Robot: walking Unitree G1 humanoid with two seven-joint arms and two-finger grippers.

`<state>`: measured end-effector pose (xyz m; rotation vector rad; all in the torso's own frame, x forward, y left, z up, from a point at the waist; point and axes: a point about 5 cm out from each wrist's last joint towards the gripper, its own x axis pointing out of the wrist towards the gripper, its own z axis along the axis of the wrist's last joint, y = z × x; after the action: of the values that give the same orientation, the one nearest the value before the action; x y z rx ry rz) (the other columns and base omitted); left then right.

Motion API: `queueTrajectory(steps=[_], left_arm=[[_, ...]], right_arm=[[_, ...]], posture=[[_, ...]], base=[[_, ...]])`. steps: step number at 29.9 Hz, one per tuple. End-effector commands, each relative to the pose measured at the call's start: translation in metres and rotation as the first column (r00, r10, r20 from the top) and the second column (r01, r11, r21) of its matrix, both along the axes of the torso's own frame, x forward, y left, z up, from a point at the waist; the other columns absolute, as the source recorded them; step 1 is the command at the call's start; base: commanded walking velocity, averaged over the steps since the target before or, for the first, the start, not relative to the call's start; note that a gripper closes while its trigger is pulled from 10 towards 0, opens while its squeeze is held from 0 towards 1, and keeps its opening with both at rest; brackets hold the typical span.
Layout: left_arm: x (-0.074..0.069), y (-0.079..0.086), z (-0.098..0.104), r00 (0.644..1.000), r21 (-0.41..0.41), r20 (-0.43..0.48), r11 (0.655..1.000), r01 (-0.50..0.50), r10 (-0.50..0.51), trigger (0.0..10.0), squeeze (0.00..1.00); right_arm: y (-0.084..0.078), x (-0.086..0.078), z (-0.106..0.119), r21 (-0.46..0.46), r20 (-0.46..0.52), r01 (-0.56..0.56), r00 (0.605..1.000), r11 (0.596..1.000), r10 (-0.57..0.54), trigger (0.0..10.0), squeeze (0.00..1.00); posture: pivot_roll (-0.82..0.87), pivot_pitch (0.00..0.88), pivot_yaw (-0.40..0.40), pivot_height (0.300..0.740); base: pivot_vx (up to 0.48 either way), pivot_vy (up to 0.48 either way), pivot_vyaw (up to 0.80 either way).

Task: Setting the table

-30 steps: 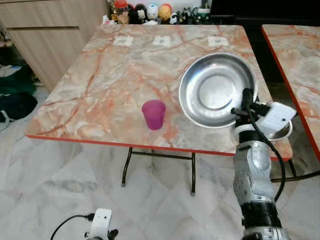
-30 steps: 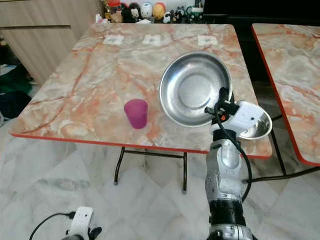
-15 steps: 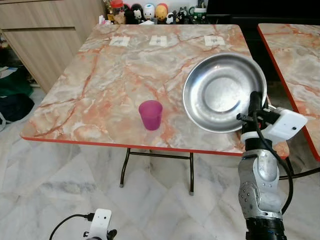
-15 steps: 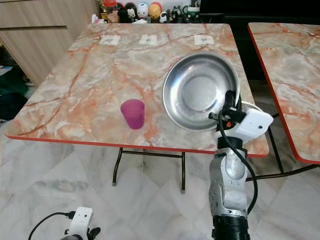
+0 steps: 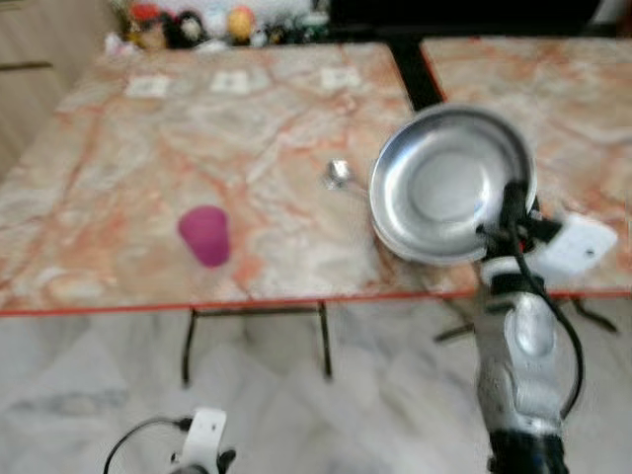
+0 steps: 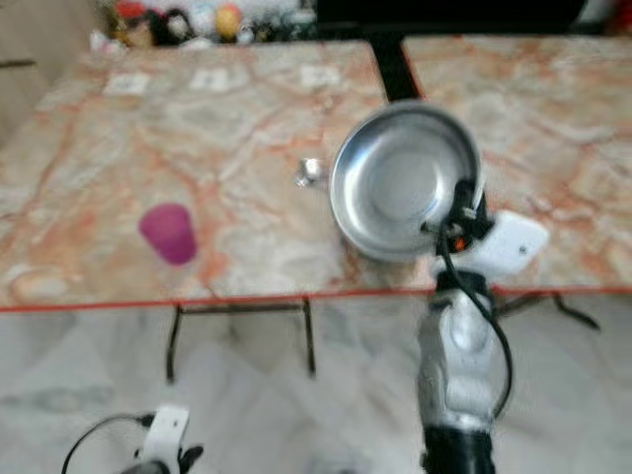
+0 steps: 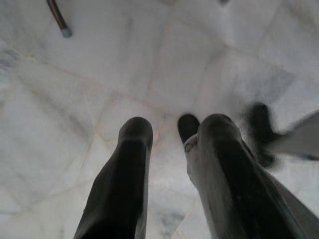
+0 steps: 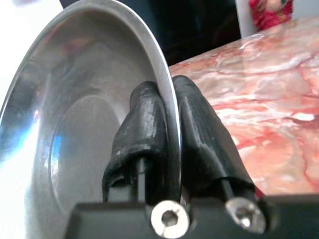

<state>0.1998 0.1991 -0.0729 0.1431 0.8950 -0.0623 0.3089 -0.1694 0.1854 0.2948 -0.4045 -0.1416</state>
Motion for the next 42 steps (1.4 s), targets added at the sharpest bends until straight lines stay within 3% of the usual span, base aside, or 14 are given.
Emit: queueTrajectory(steps=[1,21,29,42], left_arm=[[-0.009,0.002,-0.005,0.999,0.009,-0.036,1.000,-0.004,0.005,10.0,0.00],[-0.009,0.004,-0.004,0.999,0.016,-0.035,1.000,-0.002,0.002,10.0,0.00],[-0.009,0.005,-0.004,0.999,0.017,-0.037,1.000,0.000,0.001,10.0,0.00],[-0.010,0.006,-0.004,0.999,0.020,-0.037,1.000,0.003,-0.002,10.0,0.00]], right_arm=[[0.000,-0.001,0.011,-0.016,0.038,-0.001,0.999,1.000,0.001,10.0,0.00],[-0.004,0.002,0.008,-0.042,0.006,0.022,1.000,0.999,-0.022,10.0,0.00],[-0.019,0.001,-0.001,-0.012,-0.042,0.095,0.995,0.995,-0.096,10.0,0.00],[-0.029,0.001,-0.008,-0.012,-0.086,0.151,0.985,0.989,-0.151,10.0,0.00]], posture=[[-0.13,0.129,0.049,0.740],[-0.13,0.132,0.054,0.740],[-0.13,0.132,0.057,0.740],[-0.13,0.134,0.062,0.740]], base=[[0.000,-0.472,0.00],[0.000,-0.466,0.00],[0.000,-0.458,0.00],[0.000,-0.458,0.00]])
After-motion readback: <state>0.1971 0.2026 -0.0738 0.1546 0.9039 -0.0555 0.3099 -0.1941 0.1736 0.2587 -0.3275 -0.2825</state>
